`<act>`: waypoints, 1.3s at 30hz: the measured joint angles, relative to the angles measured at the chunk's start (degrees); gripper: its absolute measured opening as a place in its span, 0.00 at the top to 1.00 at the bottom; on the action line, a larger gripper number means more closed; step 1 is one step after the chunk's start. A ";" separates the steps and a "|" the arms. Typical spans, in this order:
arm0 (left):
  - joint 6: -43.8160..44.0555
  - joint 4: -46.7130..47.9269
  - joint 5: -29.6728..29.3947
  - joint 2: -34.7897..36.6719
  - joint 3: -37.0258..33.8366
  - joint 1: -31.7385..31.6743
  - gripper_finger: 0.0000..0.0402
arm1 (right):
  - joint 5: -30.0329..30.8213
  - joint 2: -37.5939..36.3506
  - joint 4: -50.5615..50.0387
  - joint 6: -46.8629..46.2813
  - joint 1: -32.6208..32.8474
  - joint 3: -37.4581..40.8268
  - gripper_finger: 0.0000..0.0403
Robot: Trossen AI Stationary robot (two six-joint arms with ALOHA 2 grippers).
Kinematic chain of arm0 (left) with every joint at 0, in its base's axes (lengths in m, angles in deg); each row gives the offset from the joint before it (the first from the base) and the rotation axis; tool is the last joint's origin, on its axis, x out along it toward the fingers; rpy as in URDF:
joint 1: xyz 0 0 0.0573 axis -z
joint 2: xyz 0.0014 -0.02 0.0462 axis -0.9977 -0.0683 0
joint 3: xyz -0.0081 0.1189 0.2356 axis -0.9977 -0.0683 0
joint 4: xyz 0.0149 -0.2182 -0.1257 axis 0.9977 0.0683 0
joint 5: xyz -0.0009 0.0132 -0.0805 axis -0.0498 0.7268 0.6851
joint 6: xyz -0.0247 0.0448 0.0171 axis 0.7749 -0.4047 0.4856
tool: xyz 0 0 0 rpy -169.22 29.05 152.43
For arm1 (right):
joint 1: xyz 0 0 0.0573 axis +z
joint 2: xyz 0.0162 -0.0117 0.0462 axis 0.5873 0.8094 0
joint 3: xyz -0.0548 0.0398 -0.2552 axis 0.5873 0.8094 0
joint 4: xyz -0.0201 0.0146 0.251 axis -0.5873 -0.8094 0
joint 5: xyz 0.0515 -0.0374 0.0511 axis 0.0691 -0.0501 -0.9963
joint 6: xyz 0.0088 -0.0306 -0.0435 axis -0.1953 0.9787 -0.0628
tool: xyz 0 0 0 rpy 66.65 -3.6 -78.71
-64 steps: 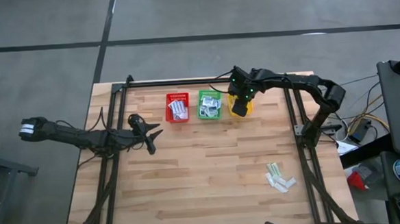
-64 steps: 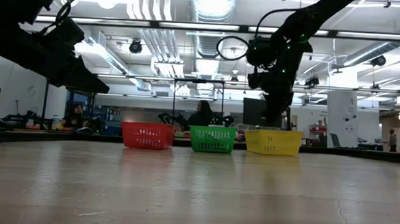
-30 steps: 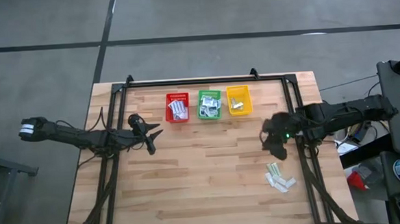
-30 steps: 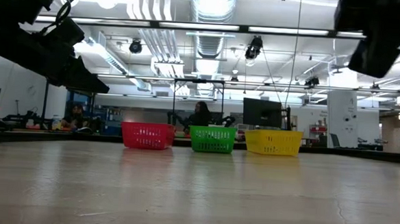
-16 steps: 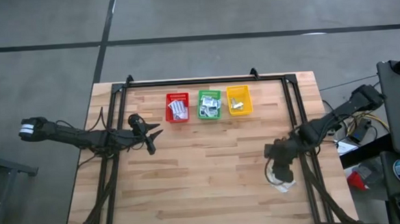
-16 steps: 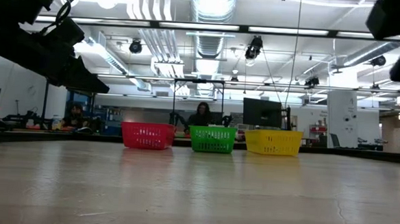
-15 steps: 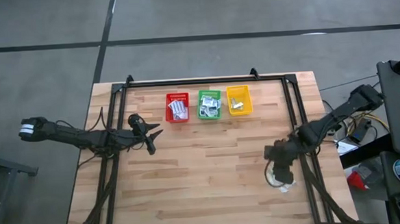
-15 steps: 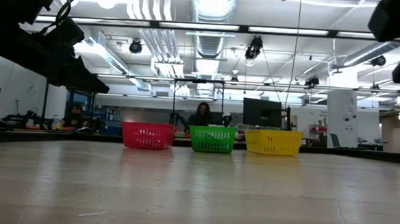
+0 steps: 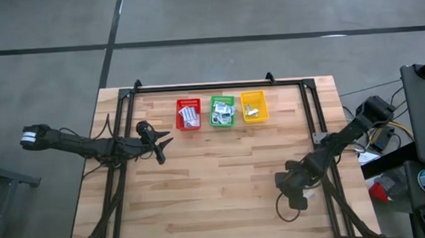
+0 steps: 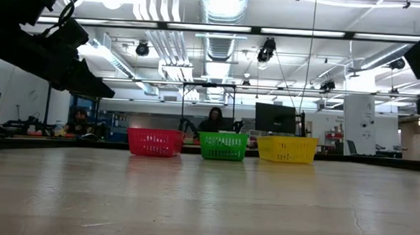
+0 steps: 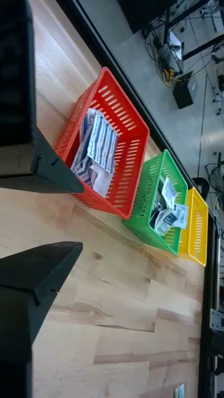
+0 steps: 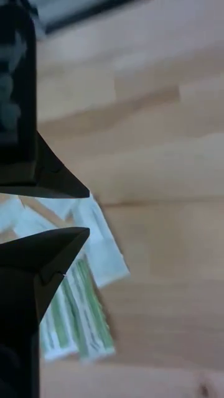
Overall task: Pick & Place First Aid Supplies
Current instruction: Put the green bandage into the yellow basket
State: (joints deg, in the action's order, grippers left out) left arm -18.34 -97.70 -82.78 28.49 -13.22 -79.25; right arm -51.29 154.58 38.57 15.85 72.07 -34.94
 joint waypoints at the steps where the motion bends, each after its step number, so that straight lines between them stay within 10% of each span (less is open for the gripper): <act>1: 0.04 0.00 0.02 0.02 -0.02 0.00 0.67 | 0.88 0.69 0.01 1.02 -0.01 0.00 0.80; 39: 0.37 0.02 0.22 0.01 0.00 0.01 0.67 | 3.13 2.45 4.84 5.87 -0.12 4.93 0.58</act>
State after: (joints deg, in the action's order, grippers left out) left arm -17.97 -97.68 -82.57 28.49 -13.22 -79.24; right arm -48.16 157.04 43.42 21.72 71.95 -30.01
